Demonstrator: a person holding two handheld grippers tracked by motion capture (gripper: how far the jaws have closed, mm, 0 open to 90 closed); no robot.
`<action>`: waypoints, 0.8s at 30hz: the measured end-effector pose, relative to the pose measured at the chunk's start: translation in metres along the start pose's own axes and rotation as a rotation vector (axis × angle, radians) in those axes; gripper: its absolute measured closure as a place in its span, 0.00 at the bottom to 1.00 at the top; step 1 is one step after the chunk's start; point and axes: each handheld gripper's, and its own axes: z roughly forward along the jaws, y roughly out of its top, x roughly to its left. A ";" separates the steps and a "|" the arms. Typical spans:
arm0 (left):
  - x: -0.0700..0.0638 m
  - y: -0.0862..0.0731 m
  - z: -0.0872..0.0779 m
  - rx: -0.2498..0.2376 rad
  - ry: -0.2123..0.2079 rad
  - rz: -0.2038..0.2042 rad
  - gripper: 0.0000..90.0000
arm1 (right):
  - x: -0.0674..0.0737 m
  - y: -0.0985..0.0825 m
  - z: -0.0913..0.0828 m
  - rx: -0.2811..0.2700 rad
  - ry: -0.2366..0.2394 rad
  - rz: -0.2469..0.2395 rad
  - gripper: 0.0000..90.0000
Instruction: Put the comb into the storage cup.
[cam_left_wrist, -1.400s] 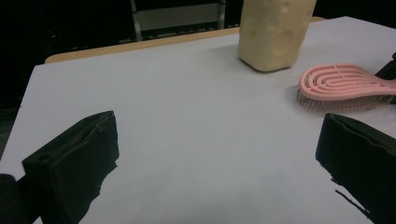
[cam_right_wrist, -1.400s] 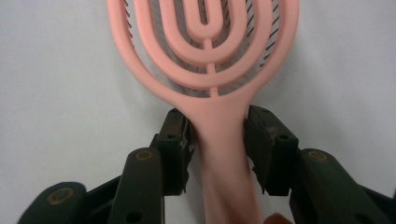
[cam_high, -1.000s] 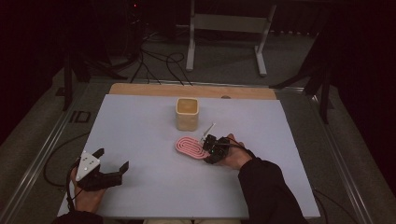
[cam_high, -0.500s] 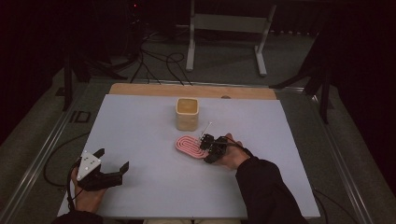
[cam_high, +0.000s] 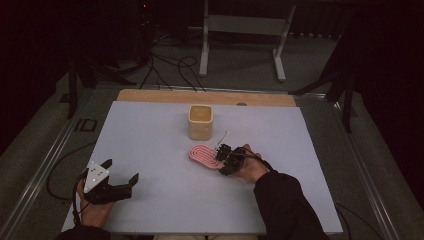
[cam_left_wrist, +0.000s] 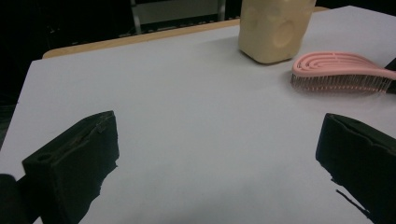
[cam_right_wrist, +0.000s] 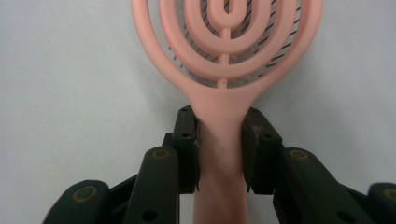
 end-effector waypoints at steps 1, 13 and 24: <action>0.000 0.000 0.000 0.001 0.001 0.000 0.00 | 0.000 -0.001 -0.001 -0.005 0.005 0.005 0.78; 0.000 0.000 0.001 0.008 0.007 0.000 0.00 | -0.004 -0.015 -0.015 -0.110 0.010 0.072 0.79; 0.000 0.000 0.001 0.009 0.010 0.000 0.00 | -0.001 -0.021 -0.018 -0.153 -0.005 0.101 0.81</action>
